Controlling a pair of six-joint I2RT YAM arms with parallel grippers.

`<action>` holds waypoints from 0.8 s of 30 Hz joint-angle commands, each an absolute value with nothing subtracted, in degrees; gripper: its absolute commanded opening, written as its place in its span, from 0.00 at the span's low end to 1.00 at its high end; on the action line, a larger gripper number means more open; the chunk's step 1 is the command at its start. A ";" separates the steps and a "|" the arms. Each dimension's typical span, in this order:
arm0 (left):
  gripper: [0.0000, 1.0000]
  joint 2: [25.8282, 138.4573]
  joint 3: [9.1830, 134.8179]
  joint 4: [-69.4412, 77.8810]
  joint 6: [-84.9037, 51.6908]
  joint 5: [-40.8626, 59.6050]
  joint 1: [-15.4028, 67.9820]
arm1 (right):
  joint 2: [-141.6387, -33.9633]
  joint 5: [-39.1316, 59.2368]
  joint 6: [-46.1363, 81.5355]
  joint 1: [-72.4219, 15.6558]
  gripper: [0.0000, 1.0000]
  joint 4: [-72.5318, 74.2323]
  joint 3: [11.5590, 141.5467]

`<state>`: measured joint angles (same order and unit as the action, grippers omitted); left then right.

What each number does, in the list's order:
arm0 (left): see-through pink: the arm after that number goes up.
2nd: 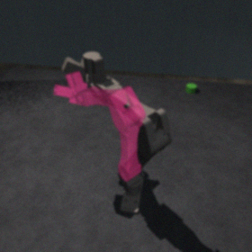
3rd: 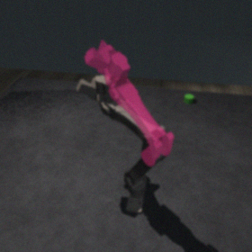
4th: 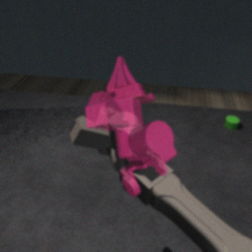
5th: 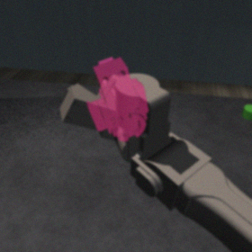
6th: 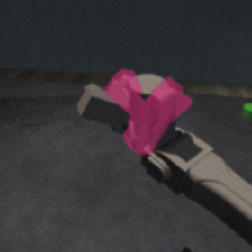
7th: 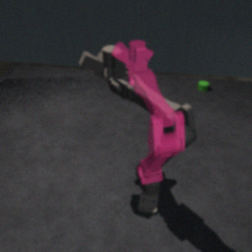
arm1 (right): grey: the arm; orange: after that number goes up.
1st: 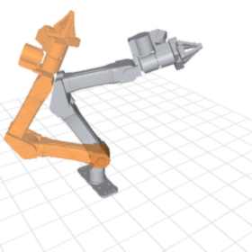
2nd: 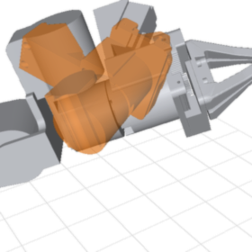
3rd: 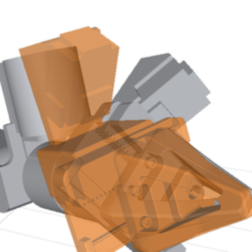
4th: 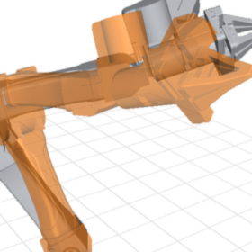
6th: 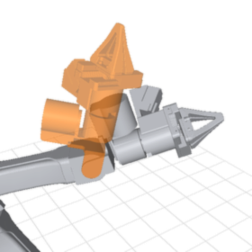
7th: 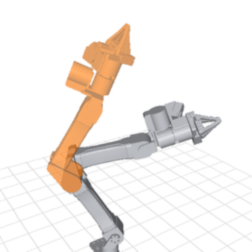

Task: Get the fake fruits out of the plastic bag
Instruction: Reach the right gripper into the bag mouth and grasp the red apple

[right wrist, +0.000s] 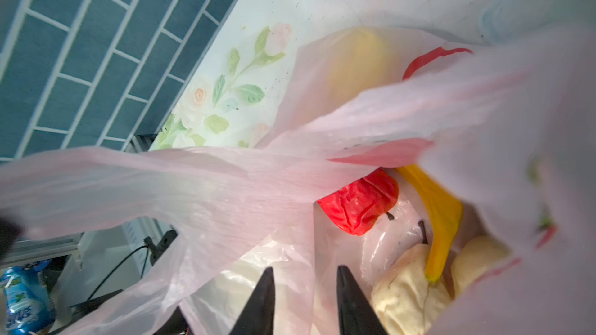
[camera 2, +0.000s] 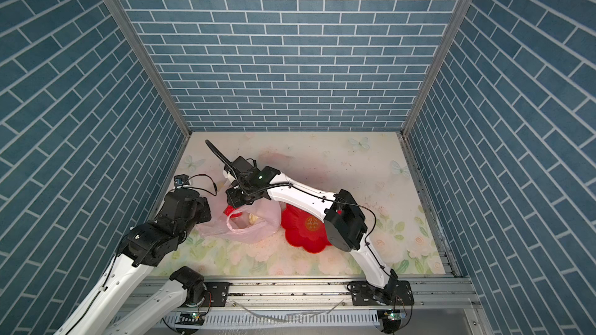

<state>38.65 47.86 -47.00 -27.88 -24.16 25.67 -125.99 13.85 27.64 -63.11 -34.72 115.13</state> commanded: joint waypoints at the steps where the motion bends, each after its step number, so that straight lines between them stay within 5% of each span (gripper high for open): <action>1: 0.06 37.34 47.13 -49.20 -28.58 -24.78 25.14 | -129.78 13.80 27.25 -62.61 0.41 -36.17 116.87; 12: 0.06 34.83 46.59 -50.62 -29.86 -28.02 25.20 | -134.14 13.45 25.40 -62.60 0.66 -36.26 120.54; 24: 0.06 31.85 43.47 -50.80 -34.08 -24.70 25.22 | -137.58 10.95 24.80 -62.58 0.81 -34.10 123.33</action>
